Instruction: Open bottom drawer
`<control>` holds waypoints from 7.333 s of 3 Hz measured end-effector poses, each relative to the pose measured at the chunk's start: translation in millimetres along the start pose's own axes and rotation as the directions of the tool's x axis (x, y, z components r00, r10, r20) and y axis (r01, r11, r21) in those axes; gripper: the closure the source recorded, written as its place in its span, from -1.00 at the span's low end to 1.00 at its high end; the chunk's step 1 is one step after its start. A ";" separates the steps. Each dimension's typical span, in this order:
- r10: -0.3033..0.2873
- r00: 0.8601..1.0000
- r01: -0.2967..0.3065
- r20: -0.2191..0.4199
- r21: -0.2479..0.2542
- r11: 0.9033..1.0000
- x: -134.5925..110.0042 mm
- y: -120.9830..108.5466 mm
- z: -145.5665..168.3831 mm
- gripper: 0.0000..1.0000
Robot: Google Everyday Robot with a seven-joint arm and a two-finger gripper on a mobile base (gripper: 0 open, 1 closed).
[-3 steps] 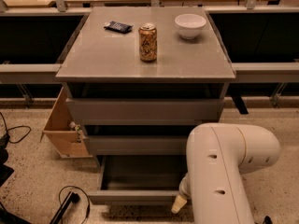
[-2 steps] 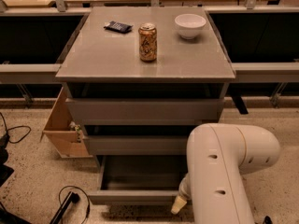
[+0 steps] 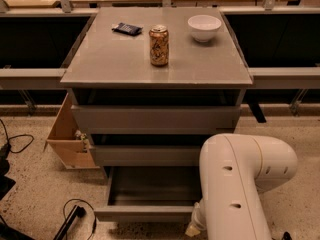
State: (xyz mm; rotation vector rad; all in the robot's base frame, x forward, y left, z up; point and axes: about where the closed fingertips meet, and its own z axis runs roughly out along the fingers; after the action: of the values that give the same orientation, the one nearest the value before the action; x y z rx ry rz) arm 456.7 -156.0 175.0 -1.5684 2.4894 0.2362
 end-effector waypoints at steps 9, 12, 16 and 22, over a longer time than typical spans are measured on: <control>0.051 0.997 -0.054 -0.056 -0.048 0.997 44.9 41.9 -18.3 1.00; 0.059 0.996 -0.063 -0.064 -0.056 0.996 47.4 45.3 -19.1 1.00; 0.073 0.994 -0.080 -0.081 -0.078 0.994 53.2 52.4 -20.3 1.00; 0.072 0.992 -0.081 -0.105 -0.085 0.993 52.0 54.8 -32.4 -1.00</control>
Offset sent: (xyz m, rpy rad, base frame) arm -0.1674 -0.0527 -0.0027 -0.1065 0.1754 0.0057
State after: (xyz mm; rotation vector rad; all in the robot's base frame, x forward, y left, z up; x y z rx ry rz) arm 382.8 -185.6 195.5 -1.5566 2.6546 0.2890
